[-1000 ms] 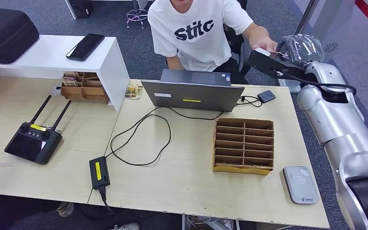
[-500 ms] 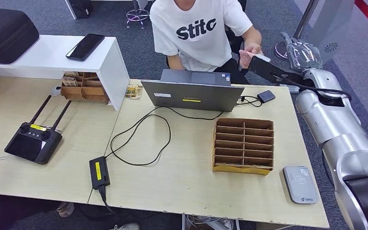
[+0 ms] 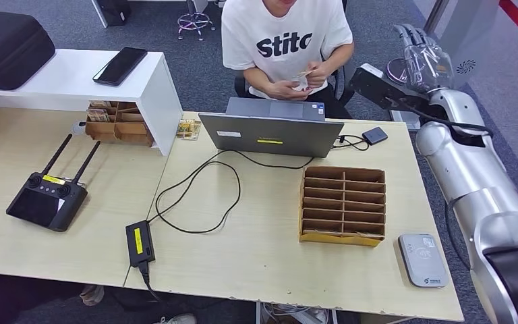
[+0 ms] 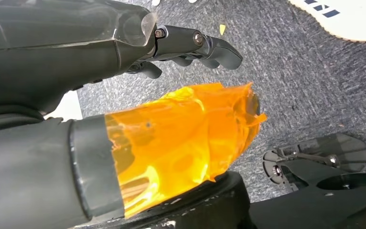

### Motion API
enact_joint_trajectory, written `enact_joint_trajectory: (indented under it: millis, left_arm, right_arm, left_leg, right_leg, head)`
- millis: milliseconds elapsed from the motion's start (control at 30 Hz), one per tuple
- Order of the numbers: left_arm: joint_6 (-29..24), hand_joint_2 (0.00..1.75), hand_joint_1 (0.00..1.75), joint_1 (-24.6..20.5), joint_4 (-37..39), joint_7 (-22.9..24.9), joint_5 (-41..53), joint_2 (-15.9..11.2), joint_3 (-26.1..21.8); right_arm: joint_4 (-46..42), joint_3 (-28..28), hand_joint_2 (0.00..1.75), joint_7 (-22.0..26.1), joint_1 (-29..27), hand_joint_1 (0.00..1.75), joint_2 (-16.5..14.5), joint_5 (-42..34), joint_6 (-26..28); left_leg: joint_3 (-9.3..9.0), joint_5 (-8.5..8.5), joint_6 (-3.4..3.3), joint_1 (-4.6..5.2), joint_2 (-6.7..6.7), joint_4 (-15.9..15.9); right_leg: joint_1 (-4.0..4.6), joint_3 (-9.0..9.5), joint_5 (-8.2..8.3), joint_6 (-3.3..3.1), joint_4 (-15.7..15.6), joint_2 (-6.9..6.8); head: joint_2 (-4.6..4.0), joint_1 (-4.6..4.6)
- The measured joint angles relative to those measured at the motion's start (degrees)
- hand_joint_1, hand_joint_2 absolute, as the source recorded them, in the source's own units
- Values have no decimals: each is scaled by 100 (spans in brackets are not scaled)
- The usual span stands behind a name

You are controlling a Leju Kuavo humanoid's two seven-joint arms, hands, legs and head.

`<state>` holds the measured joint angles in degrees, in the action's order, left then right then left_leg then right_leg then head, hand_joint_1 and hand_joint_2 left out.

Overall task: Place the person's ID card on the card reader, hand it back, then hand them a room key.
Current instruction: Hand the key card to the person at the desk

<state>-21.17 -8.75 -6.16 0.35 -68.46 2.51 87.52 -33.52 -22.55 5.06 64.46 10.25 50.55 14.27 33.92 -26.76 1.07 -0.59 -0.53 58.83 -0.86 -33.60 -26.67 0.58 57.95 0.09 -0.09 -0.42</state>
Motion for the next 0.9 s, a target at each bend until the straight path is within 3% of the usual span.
enact_joint_trajectory:
  millis: [200, 333, 567, 733, 900]
  left_arm:
    - [-25, 0, 0, 56, 0, -38, -66, 0, 0]
    - [-47, 0, 0, 96, 0, -79, -214, 2, -1]
    - [-122, 0, 0, 188, 0, -121, -520, 18, -35]
    - [-174, 0, 0, 257, 0, -130, -705, 20, -86]
    - [-226, 0, 0, 269, 0, -175, -838, 37, -180]
  right_arm:
    - [-591, 57, 175, 152, -243, 0, 28, -206, 42]
    - [-1611, 115, 175, 272, -914, 0, 152, -358, 167]
    - [-3966, 381, 175, 405, -3266, 0, 737, -84, 852]
    - [-5356, 1113, 175, 572, -5097, 0, 1091, 106, 1361]
    - [-6497, 1887, 175, 844, -6614, 0, 1136, 66, 1608]
  left_leg:
    - [0, 0, 0, -1, 1, 0]
    - [-2, -3, 2, -2, -1, 0]
    - [1, -19, -9, -2, -36, 0]
    - [3, -39, -20, 0, -40, 1]
    - [3, -50, -19, 1, -36, 0]
  right_leg:
    - [1, -3, 0, 0, 0, 2]
    - [2, -2, -3, 0, -3, 0]
    - [2, 11, -23, 9, -14, -39]
    - [0, 14, -35, 16, -17, -46]
    - [0, 15, -47, 10, -17, -44]
  head:
    - [0, -1]
    - [0, 0]
    - [0, 0]
    - [0, 0]
    - [0, 0]
